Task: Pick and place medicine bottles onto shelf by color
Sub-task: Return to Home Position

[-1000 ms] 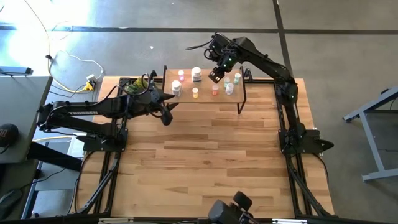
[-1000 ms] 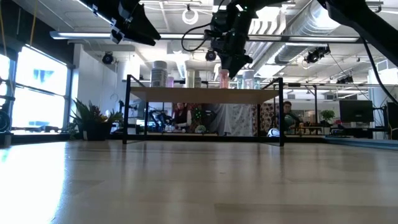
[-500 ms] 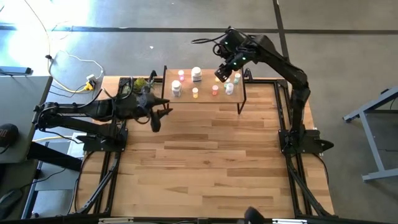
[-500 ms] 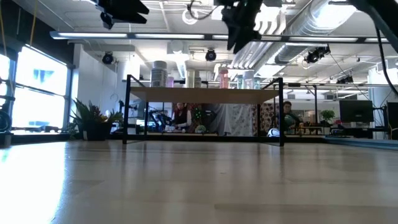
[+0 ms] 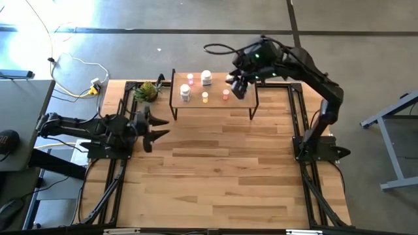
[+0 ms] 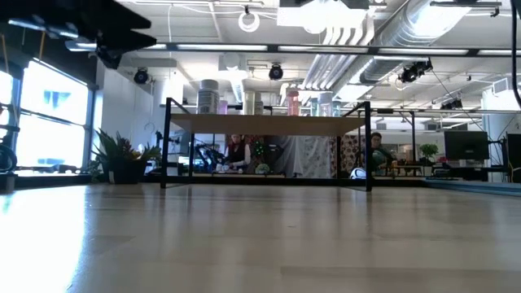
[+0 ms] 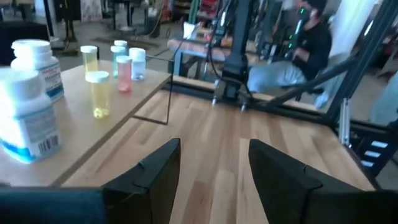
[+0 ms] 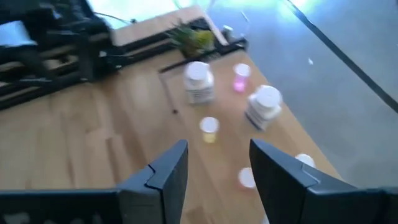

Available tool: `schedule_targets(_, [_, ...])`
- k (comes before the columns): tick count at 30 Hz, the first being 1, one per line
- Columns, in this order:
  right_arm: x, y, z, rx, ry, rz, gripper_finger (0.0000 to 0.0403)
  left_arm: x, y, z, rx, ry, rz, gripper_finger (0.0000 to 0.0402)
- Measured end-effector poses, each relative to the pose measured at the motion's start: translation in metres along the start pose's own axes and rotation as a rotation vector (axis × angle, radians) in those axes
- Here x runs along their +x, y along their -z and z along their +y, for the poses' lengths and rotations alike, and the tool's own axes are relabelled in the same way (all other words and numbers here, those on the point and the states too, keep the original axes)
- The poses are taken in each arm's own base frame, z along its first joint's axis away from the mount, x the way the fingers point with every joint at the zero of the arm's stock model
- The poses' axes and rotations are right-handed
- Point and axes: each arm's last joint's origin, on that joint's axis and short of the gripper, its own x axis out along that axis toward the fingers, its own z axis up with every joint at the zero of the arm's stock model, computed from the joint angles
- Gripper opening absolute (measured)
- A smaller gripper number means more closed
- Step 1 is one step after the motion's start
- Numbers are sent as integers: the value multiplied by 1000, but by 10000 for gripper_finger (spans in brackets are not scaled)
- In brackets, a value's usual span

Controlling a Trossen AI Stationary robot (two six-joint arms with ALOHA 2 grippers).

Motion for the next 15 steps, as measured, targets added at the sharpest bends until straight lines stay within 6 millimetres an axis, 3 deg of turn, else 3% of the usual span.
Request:
schedule_targets(8, [-38,6,28,-47,-52,-74,163,-12,48,11,-21,67,-74,181])
schedule_targets(15, [-103,23,28,-60,28,-182,163,-14,73,13,-70,152,-64,181])
